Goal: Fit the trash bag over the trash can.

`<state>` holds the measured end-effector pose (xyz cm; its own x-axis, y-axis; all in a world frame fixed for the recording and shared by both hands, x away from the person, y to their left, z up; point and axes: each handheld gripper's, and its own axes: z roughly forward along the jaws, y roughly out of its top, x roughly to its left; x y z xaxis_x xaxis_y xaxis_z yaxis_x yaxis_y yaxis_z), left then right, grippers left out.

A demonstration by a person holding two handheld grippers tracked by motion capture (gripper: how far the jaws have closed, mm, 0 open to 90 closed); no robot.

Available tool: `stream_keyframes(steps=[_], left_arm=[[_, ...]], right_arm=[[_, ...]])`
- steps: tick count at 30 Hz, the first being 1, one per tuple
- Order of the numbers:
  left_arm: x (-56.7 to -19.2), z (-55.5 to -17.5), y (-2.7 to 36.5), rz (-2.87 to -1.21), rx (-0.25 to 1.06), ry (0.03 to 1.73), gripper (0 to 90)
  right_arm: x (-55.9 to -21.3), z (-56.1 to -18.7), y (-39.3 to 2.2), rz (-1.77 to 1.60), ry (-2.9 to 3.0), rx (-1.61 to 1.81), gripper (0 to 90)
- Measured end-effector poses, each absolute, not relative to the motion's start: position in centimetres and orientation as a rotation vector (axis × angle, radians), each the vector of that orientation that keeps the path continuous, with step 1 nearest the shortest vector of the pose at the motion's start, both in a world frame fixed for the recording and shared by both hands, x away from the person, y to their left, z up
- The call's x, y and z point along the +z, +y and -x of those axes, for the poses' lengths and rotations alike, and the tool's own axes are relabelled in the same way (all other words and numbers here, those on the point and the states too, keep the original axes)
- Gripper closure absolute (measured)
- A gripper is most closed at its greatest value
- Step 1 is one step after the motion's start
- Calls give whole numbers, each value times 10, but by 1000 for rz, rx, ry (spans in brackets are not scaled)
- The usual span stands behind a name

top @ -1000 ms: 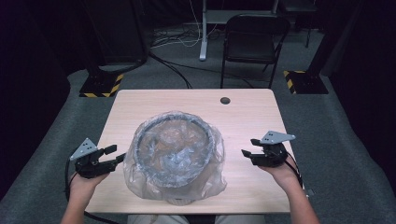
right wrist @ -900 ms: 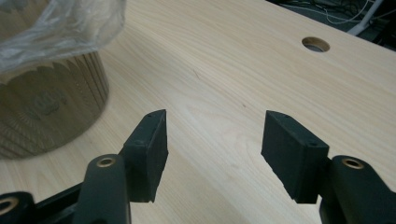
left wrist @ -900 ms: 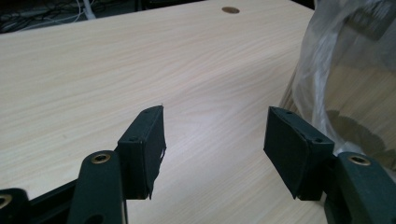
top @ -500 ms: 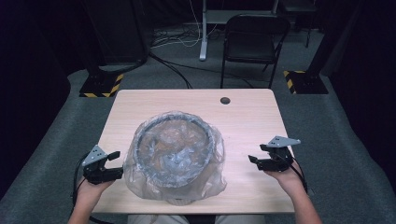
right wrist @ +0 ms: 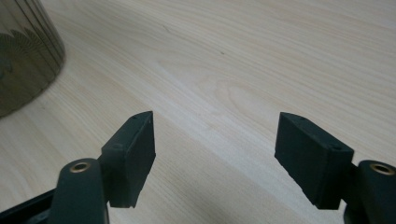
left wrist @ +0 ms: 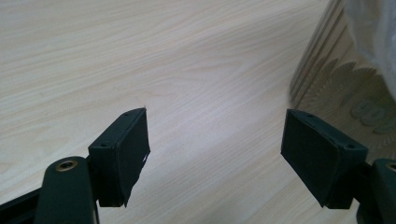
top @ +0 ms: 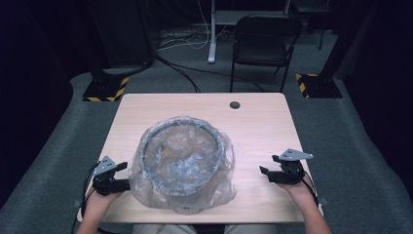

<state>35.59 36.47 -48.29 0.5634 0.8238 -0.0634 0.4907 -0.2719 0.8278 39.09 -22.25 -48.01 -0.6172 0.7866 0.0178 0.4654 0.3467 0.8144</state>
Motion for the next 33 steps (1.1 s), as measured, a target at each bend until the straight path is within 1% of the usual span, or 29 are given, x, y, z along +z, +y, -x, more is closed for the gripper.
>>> stream_keyframes(steps=[10,15,21,26,30,33], left_arm=[[-494,-359,365,-1962,457,1080,235],[-498,-365,360,-2019,444,1057,236],[-502,-370,350,-2119,453,1004,241],[-505,-377,344,-2159,427,1008,241],[-505,-380,345,-2154,423,1049,241],[-503,-381,347,-2125,419,1076,241]], right_arm=[[-494,-394,-215,-1120,2280,1167,289],[-499,-396,-213,-1102,2317,1121,289],[-503,-396,-223,-1085,2335,1062,290],[-506,-394,-237,-1137,2319,1064,291],[-506,-390,-244,-1154,2298,1088,276],[-505,-387,-249,-1158,2289,1104,240]])
